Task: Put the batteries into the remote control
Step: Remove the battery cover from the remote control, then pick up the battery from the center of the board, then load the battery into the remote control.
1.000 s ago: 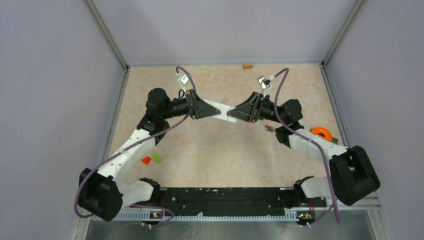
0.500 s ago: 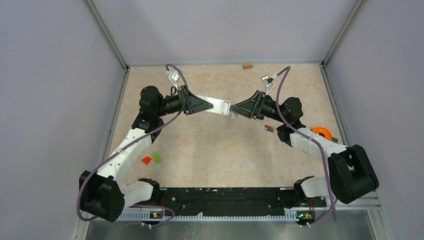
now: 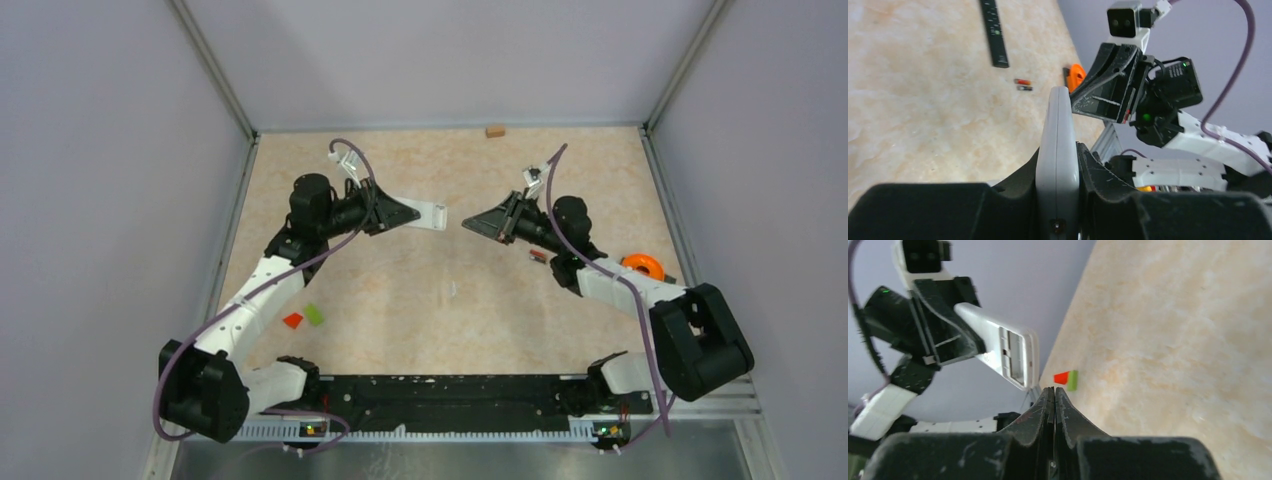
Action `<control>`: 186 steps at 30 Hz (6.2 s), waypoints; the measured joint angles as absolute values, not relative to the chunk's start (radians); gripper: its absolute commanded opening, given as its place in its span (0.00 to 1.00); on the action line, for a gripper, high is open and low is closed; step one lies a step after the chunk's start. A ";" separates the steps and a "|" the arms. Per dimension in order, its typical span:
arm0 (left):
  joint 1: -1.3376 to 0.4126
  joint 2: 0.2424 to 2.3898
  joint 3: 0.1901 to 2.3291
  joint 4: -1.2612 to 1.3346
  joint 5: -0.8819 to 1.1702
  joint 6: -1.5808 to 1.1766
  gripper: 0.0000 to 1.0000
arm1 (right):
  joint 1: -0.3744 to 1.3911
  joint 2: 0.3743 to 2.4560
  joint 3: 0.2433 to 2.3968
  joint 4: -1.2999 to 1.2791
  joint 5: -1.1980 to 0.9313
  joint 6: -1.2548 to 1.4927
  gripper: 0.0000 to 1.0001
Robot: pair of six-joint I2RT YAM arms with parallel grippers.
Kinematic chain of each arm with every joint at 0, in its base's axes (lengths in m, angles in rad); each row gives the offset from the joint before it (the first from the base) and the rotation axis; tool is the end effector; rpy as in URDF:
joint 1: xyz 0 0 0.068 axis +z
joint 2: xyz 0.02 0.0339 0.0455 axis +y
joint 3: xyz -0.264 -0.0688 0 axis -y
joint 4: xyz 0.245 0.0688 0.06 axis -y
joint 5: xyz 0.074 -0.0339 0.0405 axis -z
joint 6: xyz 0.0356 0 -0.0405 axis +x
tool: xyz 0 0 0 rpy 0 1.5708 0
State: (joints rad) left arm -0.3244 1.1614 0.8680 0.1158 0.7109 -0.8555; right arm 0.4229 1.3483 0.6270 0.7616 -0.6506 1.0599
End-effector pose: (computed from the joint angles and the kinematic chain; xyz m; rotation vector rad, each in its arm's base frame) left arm 0.2449 -0.1069 0.3244 0.0692 1.9479 -1.4404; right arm 0.2534 0.1377 0.2584 -0.0345 1.7978 1.6149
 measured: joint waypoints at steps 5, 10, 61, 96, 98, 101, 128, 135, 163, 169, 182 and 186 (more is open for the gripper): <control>-0.324 1.184 0.868 0.002 0.616 -0.776 0.00 | 0.422 1.346 0.599 0.542 -0.546 0.955 0.27; -0.324 1.190 0.867 -0.046 0.570 -0.736 0.00 | 0.414 1.258 0.605 0.234 -0.374 0.797 0.49; -0.328 1.198 0.867 0.009 0.911 -0.628 0.00 | 0.299 1.681 0.945 -0.276 0.073 0.045 0.31; -0.381 1.181 0.705 0.587 0.753 -0.970 0.00 | 0.387 1.119 0.939 -0.219 0.070 0.570 0.00; -0.381 1.211 0.689 0.656 0.713 -1.032 0.00 | 0.447 1.065 0.939 -0.180 0.047 0.635 0.00; -0.381 1.257 0.675 0.752 0.678 -1.119 0.00 | 0.527 1.023 0.943 -0.118 0.040 0.701 0.00; -0.393 1.301 0.652 0.958 0.630 -1.414 0.00 | 0.823 1.173 1.082 -0.021 0.246 0.609 0.01; -0.390 1.301 0.646 0.973 0.622 -1.450 0.00 | 0.837 1.194 1.082 0.015 0.267 0.577 0.05; -0.393 1.318 0.643 1.047 0.616 -1.507 0.00 | 0.844 1.195 1.154 -0.070 0.287 0.596 0.10; -0.392 1.318 0.643 1.046 0.610 -1.509 0.00 | 0.844 1.196 1.154 -0.064 0.308 0.612 0.07; -0.390 1.345 0.643 1.101 0.587 -1.571 0.00 | 0.847 1.211 1.154 -0.013 0.329 0.666 0.09; -0.390 1.365 0.643 1.130 0.592 -1.589 0.00 | 0.847 1.214 1.154 -0.012 0.327 0.669 0.17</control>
State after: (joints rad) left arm -0.3904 1.3651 0.6426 1.1301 0.5919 -1.5890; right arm 0.8471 1.2140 1.1538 -0.0120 0.3267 0.6693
